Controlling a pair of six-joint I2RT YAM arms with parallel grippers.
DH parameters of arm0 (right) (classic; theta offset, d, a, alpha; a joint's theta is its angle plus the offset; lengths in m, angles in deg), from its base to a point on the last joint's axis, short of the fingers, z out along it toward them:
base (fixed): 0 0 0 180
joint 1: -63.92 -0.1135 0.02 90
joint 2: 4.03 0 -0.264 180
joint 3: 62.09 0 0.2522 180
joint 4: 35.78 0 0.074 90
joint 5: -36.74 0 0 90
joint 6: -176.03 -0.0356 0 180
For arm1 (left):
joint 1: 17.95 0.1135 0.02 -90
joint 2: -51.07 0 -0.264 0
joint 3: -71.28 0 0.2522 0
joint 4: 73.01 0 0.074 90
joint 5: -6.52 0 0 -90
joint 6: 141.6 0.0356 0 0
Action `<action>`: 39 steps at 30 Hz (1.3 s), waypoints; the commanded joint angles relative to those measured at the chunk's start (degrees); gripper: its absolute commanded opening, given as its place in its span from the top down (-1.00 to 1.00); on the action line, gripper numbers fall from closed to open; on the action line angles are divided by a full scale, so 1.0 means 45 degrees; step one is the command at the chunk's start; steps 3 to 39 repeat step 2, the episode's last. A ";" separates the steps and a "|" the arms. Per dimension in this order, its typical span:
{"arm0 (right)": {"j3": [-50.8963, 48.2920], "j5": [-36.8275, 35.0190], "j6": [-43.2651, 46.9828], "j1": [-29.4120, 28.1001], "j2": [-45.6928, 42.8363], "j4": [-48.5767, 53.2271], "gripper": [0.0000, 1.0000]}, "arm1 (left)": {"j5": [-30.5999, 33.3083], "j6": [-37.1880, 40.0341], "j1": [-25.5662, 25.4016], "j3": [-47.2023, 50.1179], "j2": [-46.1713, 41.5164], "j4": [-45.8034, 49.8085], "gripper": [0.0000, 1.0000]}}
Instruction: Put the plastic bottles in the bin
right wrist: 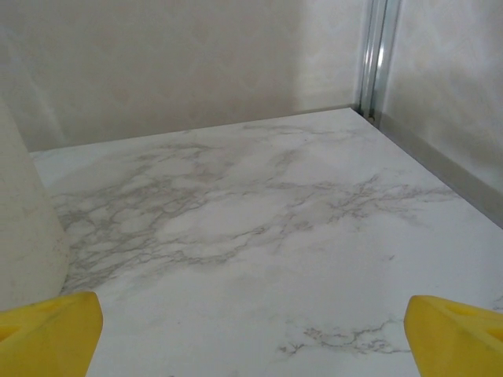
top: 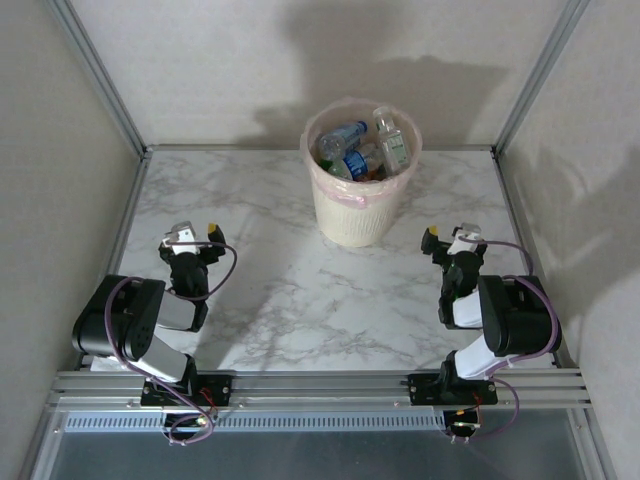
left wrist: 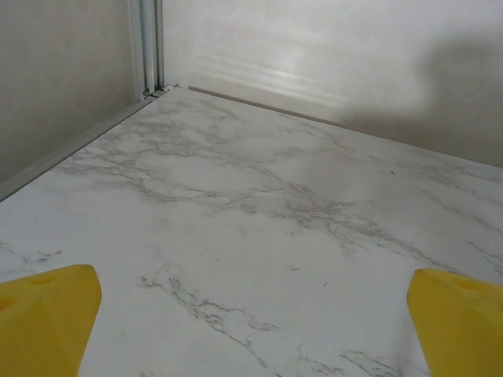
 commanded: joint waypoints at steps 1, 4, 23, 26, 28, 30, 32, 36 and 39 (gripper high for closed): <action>0.0140 0.0565 0.0336 0.0026 0.0052 -0.0373 -0.98 | 0.0111 0.0080 -0.0037 -0.0256 0.0046 -0.0245 -0.99; 0.0148 0.0624 0.0364 0.0035 0.0057 -0.0359 -0.98 | 0.0102 0.0080 -0.0038 -0.0260 0.0038 -0.0253 -0.99; 0.0148 0.0624 0.0364 0.0035 0.0057 -0.0359 -0.98 | 0.0102 0.0080 -0.0038 -0.0260 0.0038 -0.0253 -0.99; 0.0148 0.0624 0.0364 0.0035 0.0057 -0.0359 -0.98 | 0.0102 0.0080 -0.0038 -0.0260 0.0038 -0.0253 -0.99; 0.0148 0.0624 0.0364 0.0035 0.0057 -0.0359 -0.98 | 0.0102 0.0080 -0.0038 -0.0260 0.0038 -0.0253 -0.99; 0.0148 0.0624 0.0364 0.0035 0.0057 -0.0359 -0.98 | 0.0102 0.0080 -0.0038 -0.0260 0.0038 -0.0253 -0.99; 0.0148 0.0624 0.0364 0.0035 0.0057 -0.0359 -0.98 | 0.0102 0.0080 -0.0038 -0.0260 0.0038 -0.0253 -0.99; 0.0148 0.0624 0.0364 0.0035 0.0057 -0.0359 -0.98 | 0.0102 0.0080 -0.0038 -0.0260 0.0038 -0.0253 -0.99; 0.0148 0.0624 0.0364 0.0035 0.0057 -0.0359 -0.98 | 0.0102 0.0080 -0.0038 -0.0260 0.0038 -0.0253 -0.99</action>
